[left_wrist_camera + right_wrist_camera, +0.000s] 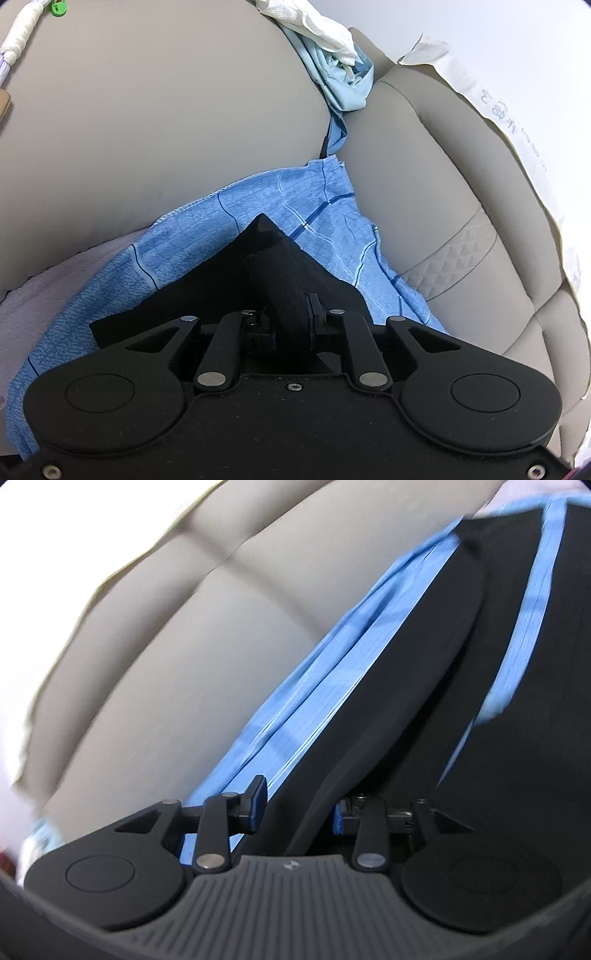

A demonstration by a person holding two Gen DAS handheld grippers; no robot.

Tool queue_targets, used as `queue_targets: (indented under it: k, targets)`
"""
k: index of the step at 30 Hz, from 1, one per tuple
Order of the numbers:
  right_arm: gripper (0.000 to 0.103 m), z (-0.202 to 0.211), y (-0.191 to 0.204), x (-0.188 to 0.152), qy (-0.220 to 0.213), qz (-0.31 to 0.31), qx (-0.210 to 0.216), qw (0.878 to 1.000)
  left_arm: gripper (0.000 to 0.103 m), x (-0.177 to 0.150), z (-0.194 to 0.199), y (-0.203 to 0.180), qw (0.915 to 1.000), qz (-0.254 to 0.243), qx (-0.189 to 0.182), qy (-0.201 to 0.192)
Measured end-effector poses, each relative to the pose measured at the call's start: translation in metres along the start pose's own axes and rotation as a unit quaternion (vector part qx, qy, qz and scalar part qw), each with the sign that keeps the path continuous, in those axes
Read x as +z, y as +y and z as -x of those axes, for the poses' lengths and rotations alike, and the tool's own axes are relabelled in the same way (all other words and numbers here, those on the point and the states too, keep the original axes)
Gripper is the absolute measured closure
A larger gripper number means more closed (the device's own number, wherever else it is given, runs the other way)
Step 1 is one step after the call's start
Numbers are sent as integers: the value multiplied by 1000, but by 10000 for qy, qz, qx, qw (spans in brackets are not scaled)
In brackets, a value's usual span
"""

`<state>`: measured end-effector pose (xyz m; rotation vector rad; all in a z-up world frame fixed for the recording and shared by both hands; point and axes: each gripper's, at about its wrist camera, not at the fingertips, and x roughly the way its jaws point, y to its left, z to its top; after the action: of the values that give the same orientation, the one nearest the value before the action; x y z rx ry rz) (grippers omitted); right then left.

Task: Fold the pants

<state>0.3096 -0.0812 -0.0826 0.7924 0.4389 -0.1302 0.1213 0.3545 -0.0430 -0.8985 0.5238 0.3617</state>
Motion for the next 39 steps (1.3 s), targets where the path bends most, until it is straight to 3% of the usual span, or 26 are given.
queue_targets:
  k: [6, 11, 14, 15, 20, 22, 23, 26, 32, 36, 39]
  targets:
    - [53, -41, -30, 71, -516, 157, -1062, 9929, 89, -1, -6, -2, 9999, -78, 153, -10]
    - [53, -76, -62, 132, -835, 122, -2021, 9757, 89, -1, -10, -5, 9995, -168, 247, -74]
    - [56, -91, -86, 164, -740, 143, -2332, 9695, 89, -1, -14, -6, 9992, -217, 322, -77]
    - [50, -99, -96, 178, -613, 141, -2360, 9697, 89, -1, -16, -7, 9991, -237, 354, -73]
    - [76, -127, -130, 232, -193, 420, -2486, 9675, 89, -2, -31, -8, 9978, -310, 593, -3]
    - [95, -131, -136, 245, 38, 553, -2421, 9687, 89, -4, -39, -11, 9970, -340, 696, 48]
    - [97, -129, -136, 250, 106, 635, -2352, 9698, 89, -5, -42, -12, 9966, -359, 734, 53]
    - [98, -109, -128, 255, -78, 1051, -2263, 9683, 89, -7, -44, -20, 9961, -467, 745, -17]
    - [98, -28, -126, 265, -596, 1569, -2166, 9617, 90, 1, -26, -31, 9963, -533, 596, -328]
    - [98, 44, -147, 253, -817, 1805, -2300, 9528, 91, 4, -7, -35, 9946, -673, 717, -331]
    - [98, 89, -169, 236, -890, 1904, -2502, 9451, 91, -1, 11, -40, 9899, -1076, 878, -288]
